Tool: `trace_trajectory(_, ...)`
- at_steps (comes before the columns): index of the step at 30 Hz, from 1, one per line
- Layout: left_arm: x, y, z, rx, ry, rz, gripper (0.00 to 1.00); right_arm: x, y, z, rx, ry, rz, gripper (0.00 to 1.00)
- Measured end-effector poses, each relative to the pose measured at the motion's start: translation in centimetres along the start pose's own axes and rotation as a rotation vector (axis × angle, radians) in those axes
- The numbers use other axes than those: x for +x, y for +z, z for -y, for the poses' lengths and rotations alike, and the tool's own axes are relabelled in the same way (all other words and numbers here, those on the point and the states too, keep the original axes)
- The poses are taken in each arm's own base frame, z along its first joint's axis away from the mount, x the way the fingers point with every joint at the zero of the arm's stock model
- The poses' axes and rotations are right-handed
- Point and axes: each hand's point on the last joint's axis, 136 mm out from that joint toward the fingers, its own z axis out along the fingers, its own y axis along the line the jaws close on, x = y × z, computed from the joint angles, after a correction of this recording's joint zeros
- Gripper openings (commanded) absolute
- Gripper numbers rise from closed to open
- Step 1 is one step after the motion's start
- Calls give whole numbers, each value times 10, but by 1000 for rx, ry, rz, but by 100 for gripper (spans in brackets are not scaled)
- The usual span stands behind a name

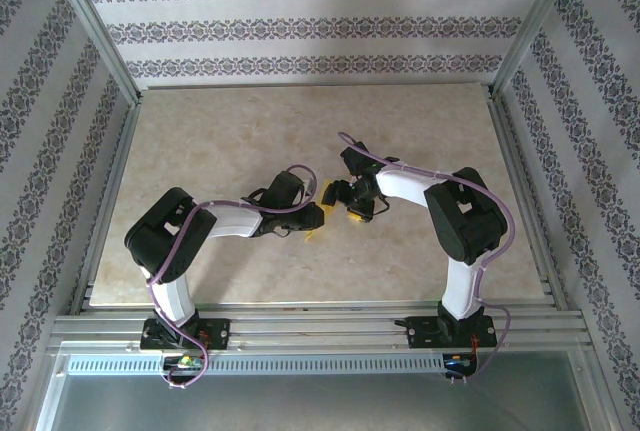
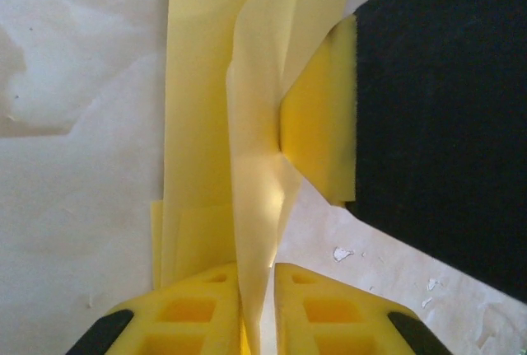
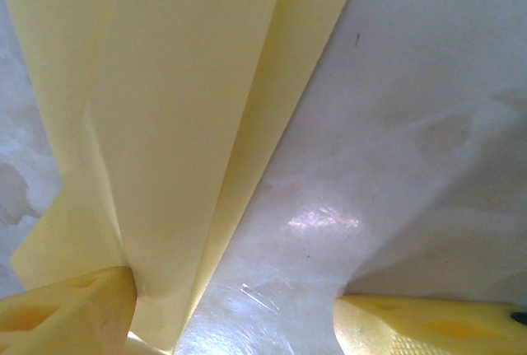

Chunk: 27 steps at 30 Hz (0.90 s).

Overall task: Fold a paper plane with a square sheet of paper (pick it up from the middle)
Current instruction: Fold the wing for the fifth time at the center of the table.

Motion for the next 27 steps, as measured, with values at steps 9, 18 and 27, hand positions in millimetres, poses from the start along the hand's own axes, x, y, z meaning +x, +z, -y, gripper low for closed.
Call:
trace_trajectory(9, 3, 2, -2, 4, -7, -16, 13, 0, 0, 0, -2, 0, -1, 83)
trace_trajectory(18, 5, 2, 0, 30, -25, -40, 6, 0, 0, 0, -7, 0, -5, 84)
trace_trajectory(27, 1, -1, -5, 49, -81, -45, 10, -1, -2, 1, -19, 2, -13, 81)
